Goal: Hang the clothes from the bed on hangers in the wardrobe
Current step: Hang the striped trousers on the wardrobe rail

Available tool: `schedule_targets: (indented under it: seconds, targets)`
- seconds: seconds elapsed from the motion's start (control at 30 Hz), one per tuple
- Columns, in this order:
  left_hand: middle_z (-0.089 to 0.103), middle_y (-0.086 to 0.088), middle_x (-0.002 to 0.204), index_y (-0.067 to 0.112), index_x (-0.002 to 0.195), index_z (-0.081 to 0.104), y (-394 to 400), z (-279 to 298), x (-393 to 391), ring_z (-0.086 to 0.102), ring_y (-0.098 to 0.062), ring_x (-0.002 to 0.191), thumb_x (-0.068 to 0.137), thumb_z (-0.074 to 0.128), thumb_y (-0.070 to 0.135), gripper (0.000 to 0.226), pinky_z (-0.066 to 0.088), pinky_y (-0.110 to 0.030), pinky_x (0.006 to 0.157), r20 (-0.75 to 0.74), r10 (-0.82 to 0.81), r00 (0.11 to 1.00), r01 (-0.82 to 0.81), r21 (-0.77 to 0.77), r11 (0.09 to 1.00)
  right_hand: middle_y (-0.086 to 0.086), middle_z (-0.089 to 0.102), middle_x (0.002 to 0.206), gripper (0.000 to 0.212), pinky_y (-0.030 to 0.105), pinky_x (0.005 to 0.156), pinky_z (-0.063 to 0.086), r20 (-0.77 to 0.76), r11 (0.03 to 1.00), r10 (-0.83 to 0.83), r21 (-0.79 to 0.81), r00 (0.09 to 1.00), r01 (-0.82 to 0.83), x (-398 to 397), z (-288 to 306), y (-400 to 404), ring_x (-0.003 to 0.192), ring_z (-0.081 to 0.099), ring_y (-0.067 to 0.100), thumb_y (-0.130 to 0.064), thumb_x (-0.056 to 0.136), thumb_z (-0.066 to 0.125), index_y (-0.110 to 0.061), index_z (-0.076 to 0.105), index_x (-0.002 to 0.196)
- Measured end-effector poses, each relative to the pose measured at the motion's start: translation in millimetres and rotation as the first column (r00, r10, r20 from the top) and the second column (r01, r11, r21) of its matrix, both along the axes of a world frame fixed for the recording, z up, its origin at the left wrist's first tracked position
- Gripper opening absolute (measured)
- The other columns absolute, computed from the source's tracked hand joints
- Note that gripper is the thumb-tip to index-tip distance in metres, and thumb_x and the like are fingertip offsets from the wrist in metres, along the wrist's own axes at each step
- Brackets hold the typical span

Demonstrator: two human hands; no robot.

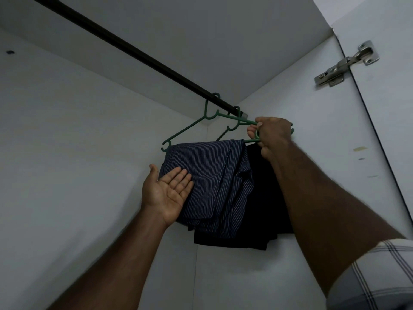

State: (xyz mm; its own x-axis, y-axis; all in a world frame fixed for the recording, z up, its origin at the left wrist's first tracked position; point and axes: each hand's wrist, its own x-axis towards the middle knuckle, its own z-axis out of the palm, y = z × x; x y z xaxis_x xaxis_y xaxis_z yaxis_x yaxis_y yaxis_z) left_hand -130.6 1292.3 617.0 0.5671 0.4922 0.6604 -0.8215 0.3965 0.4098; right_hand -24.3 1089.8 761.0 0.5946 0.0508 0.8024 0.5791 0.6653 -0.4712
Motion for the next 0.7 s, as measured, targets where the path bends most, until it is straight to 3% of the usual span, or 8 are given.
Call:
schedule_targets:
  seconds: [0.13, 0.23, 0.3, 0.4, 0.47, 0.53, 0.6, 0.7]
  targets:
    - [0.055, -0.021, 0.141, -0.001, 0.142, 0.049, -2.4, -6.9, -4.7, 0.054, -0.034, 0.13, 0.099, 0.036, 0.064, 0.079, 0.043, -0.046, 0.11, -0.015, 0.026, 1.0, -0.025, 0.033, 0.999, 0.018, 0.061, 0.086, 0.024, 0.027, 0.059, 0.056, -0.025, 0.999, -0.042, -0.01, 0.999, 0.042, -10.4, -11.4, 0.1, 0.065, 0.059, 0.02, 0.004, 0.101, 0.04, -0.004, 0.061, 0.093]
    - [0.057, -0.016, 0.141, 0.003, 0.142, 0.05, -7.6, -16.1, -10.9, 0.056, -0.03, 0.128, 0.1, 0.034, 0.064, 0.075, 0.045, -0.043, 0.108, -0.054, 0.137, 0.989, -0.128, 0.135, 0.983, 0.007, 0.062, 0.098, 0.022, 0.033, 0.075, 0.061, 0.04, 0.971, -0.207, -0.117, 0.978, 0.21, -12.1, -26.2, -7.9, 0.087, 0.065, 0.019, -0.007, 0.102, 0.047, -0.01, 0.061, 0.118]
    - [0.058, -0.01, 0.141, 0.007, 0.142, 0.051, -14.8, -25.8, -13.1, 0.057, -0.025, 0.128, 0.101, 0.035, 0.062, 0.071, 0.045, -0.041, 0.109, -0.088, 0.285, 0.955, -0.256, 0.251, 0.934, 0.005, 0.061, 0.117, 0.039, 0.041, 0.089, 0.058, 0.127, 0.898, -0.397, -0.152, 0.909, 0.414, -13.0, -39.9, -17.0, 0.102, 0.065, 0.023, -0.02, 0.097, 0.052, -0.016, 0.054, 0.137]
    - [0.062, 0.003, 0.128, 0.021, 0.126, 0.064, -23.6, -43.4, -11.7, 0.056, -0.019, 0.127, 0.101, 0.041, 0.056, 0.049, 0.042, -0.036, 0.109, -0.086, 0.584, 0.807, -0.487, 0.461, 0.742, 0.009, 0.058, 0.129, 0.055, 0.028, 0.101, 0.042, 0.327, 0.662, -0.67, -0.144, 0.666, 0.736, -19.2, -66.4, -27.0, 0.121, 0.056, 0.028, -0.021, 0.095, 0.055, -0.012, 0.041, 0.148]
    - [0.065, 0.004, 0.124, 0.03, 0.112, 0.069, -25.1, -58.2, -10.4, 0.059, -0.018, 0.12, 0.097, 0.046, 0.062, 0.042, 0.044, -0.037, 0.108, -0.016, 0.763, 0.646, -0.618, 0.576, 0.535, 0.015, 0.053, 0.138, 0.061, 0.029, 0.1, 0.038, 0.41, 0.55, -0.737, -0.097, 0.537, 0.829, -27.4, -87.0, -31.0, 0.129, 0.049, 0.031, -0.017, 0.093, 0.057, -0.008, 0.037, 0.151]
    - [0.062, -0.001, 0.135, 0.024, 0.133, 0.062, -28.0, -69.8, -10.8, 0.056, -0.02, 0.125, 0.095, 0.045, 0.065, 0.058, 0.042, -0.041, 0.112, 0.068, 0.864, 0.499, -0.661, 0.675, 0.329, 0.018, 0.045, 0.144, 0.065, 0.039, 0.108, 0.037, 0.465, 0.484, -0.752, -0.092, 0.467, 0.87, -37.4, -108.2, -31.1, 0.134, 0.043, 0.034, -0.021, 0.093, 0.059, -0.009, 0.033, 0.152]
    - [0.051, -0.003, 0.148, 0.02, 0.149, 0.046, -35.4, -77.5, -14.6, 0.047, -0.02, 0.136, 0.101, 0.043, 0.054, 0.059, 0.036, -0.035, 0.115, 0.129, 0.916, 0.381, -0.661, 0.731, 0.172, 0.018, 0.046, 0.143, 0.065, 0.045, 0.108, 0.038, 0.559, 0.385, -0.75, -0.068, 0.355, 0.92, -45.5, -129.8, -28.1, 0.131, 0.043, 0.034, -0.026, 0.093, 0.06, -0.009, 0.035, 0.151]
    - [0.032, -0.003, 0.162, 0.019, 0.156, 0.031, -46.1, -87.2, -21.3, 0.029, -0.018, 0.148, 0.103, 0.042, 0.047, 0.061, 0.024, -0.034, 0.121, 0.23, 0.919, 0.321, -0.656, 0.754, 0.04, 0.014, 0.043, 0.146, 0.068, 0.048, 0.106, 0.041, 0.668, 0.271, -0.703, -0.066, 0.244, 0.96, -60.6, -161.7, -24.8, 0.133, 0.04, 0.033, -0.034, 0.093, 0.06, -0.013, 0.033, 0.151]
